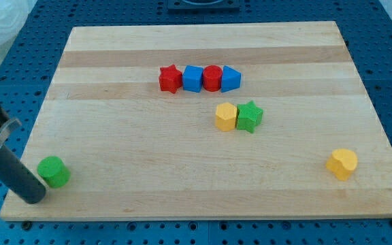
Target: Move green circle to the yellow hexagon
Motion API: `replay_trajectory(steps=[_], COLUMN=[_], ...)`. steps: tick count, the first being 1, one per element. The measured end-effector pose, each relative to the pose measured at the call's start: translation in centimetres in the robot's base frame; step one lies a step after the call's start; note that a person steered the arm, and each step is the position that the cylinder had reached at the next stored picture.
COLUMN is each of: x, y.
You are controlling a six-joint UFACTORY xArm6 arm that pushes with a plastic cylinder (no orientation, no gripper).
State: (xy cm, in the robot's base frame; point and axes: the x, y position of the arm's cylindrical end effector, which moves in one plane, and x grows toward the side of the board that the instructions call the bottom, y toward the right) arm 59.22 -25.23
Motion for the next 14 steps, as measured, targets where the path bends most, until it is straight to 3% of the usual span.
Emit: replay_trajectory(steps=[4, 6, 11, 14], x=[-6.3, -8.4, -8.6, -6.6], y=[1.0, 5.4, 19.2, 20.7])
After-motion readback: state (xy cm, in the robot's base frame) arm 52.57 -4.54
